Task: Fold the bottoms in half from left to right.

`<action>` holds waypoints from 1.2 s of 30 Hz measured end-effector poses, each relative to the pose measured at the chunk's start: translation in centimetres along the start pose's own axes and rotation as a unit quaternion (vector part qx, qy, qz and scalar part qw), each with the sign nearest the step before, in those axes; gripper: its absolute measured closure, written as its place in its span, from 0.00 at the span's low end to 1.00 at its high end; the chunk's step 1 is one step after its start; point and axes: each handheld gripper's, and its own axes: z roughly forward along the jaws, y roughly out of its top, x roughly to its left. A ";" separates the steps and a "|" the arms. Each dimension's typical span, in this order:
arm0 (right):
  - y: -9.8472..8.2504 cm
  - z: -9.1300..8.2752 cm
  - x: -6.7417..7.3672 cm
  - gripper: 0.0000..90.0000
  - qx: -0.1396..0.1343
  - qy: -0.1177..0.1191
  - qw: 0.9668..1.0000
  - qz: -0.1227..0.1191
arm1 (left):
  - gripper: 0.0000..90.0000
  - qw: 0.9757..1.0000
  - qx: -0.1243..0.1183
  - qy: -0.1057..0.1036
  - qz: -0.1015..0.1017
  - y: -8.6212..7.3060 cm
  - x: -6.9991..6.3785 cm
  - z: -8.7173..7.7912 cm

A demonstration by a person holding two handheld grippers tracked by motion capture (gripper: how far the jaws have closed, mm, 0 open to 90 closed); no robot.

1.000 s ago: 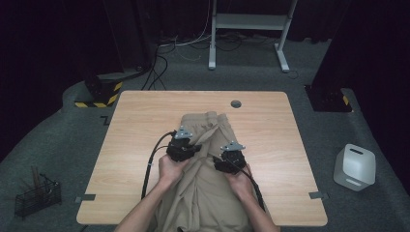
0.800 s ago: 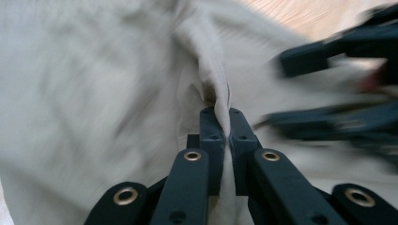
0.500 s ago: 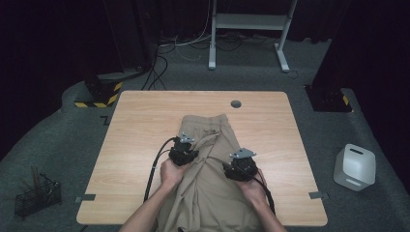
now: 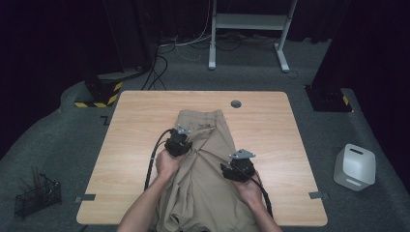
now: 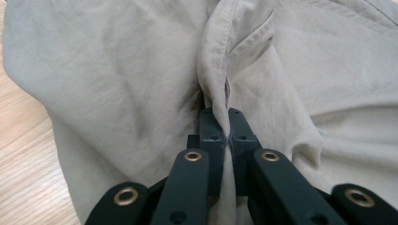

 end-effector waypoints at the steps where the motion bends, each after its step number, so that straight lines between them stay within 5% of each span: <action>1: 0.2 0.2 0.1 0.41 -0.001 -0.001 1.000 0.000 | 0.97 1.000 -0.006 -0.007 -0.007 0.2 0.0 -0.6; 7: 0.3 0.4 0.1 0.41 -0.002 -0.001 1.000 0.002 | 0.97 0.996 -0.061 -0.057 0.014 1.9 -2.4 -3.3; 9: 0.3 0.4 0.1 0.41 -0.002 -0.002 1.000 0.002 | 0.97 0.992 -0.086 -0.090 0.038 3.3 -4.5 -3.9; 11: 0.3 0.4 0.1 0.41 -0.003 -0.002 1.000 0.001 | 0.97 0.990 -0.082 -0.106 0.047 3.8 -5.7 -3.2; 14: 0.3 0.4 0.0 0.41 -0.003 -0.002 1.000 0.001 | 0.96 0.992 -0.041 -0.107 0.059 3.6 -6.9 -0.7; 16: 0.3 0.4 0.1 0.41 -0.002 -0.002 1.000 0.002 | 0.92 0.993 -0.015 -0.109 0.053 3.1 -6.9 0.6; 19: 0.3 0.3 0.0 0.41 -0.002 -0.002 1.000 0.002 | 0.78 0.994 -0.013 -0.105 0.038 2.6 -6.6 0.6; 24: 0.3 0.3 0.0 0.41 -0.002 -0.002 1.000 0.000 | 0.57 0.995 -0.019 -0.083 0.043 2.6 -5.9 -1.8; 30: 0.1 -0.6 0.1 0.41 -0.005 0.000 1.000 0.002 | 0.48 0.995 -0.029 -0.084 0.045 1.4 -4.9 -5.0; 36: -0.6 -3.5 -0.1 0.42 -0.021 0.008 1.000 -0.016 | 0.47 0.992 -0.024 -0.112 0.045 -2.6 -4.4 -7.4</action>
